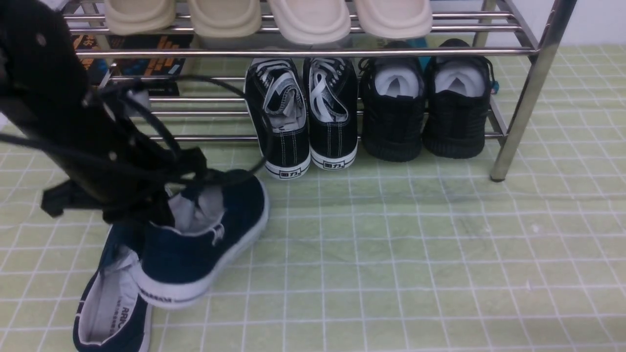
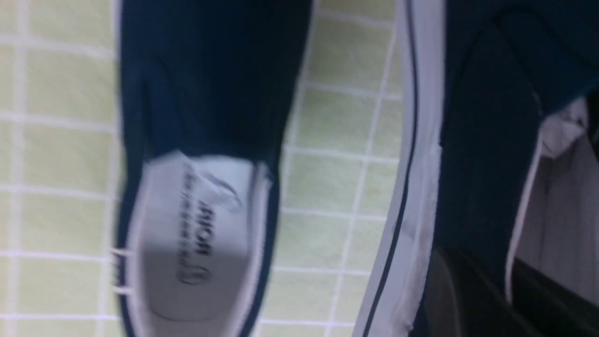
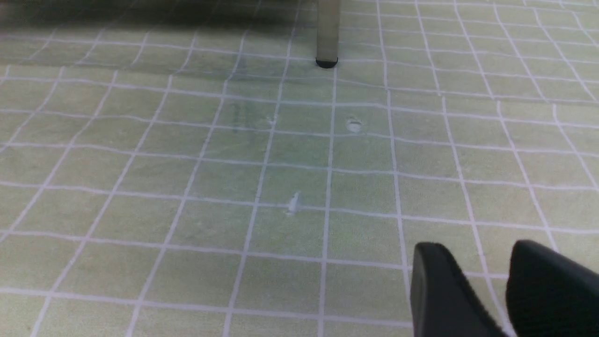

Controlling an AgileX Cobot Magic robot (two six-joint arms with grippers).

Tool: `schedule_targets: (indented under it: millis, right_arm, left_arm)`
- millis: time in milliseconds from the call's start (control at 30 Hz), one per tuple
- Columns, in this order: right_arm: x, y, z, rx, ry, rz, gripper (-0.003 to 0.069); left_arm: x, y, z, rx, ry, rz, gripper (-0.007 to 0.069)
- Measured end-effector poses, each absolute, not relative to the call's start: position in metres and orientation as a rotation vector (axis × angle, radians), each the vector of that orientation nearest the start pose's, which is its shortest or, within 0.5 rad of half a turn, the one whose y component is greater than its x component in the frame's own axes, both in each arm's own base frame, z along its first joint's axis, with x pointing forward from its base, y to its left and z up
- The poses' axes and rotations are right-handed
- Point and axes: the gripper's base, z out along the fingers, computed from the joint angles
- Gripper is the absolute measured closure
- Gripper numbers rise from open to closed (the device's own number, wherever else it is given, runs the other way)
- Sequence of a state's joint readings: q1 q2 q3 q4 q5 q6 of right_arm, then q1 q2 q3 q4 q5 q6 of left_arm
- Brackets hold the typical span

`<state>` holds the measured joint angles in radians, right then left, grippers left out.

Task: Take the shoes off the shelf with your hand from the green coffee tablecloth.
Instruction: 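Set the held shoe down on the floor in front of the rack with the left gripper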

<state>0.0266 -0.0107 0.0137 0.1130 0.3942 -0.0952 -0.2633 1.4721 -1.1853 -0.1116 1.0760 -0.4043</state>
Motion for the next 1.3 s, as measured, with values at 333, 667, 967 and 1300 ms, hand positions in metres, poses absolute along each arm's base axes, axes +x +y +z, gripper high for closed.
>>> schedule_targets:
  millis: [333, 667, 967, 1300]
  right_arm:
    - [0.052, 0.005, 0.174, -0.046, 1.878, 0.065, 0.0419]
    - [0.052, 0.005, 0.174, -0.046, 1.878, 0.065, 0.0419]
    - [0.052, 0.005, 0.174, -0.046, 1.878, 0.065, 0.0419]
    - [0.052, 0.005, 0.174, -0.046, 1.878, 0.065, 0.0419]
  left_arm:
    - [0.264, -0.093, 0.254, -0.435, 2.802, -0.227, 0.0596]
    - [0.263, -0.092, 0.254, -0.498, 2.780, -0.217, 0.0590]
    - [0.259, -0.090, 0.253, -0.377, 2.838, -0.166, 0.0445]
    - [0.246, -0.083, 0.320, -0.058, 2.756, -0.129, 0.0211]
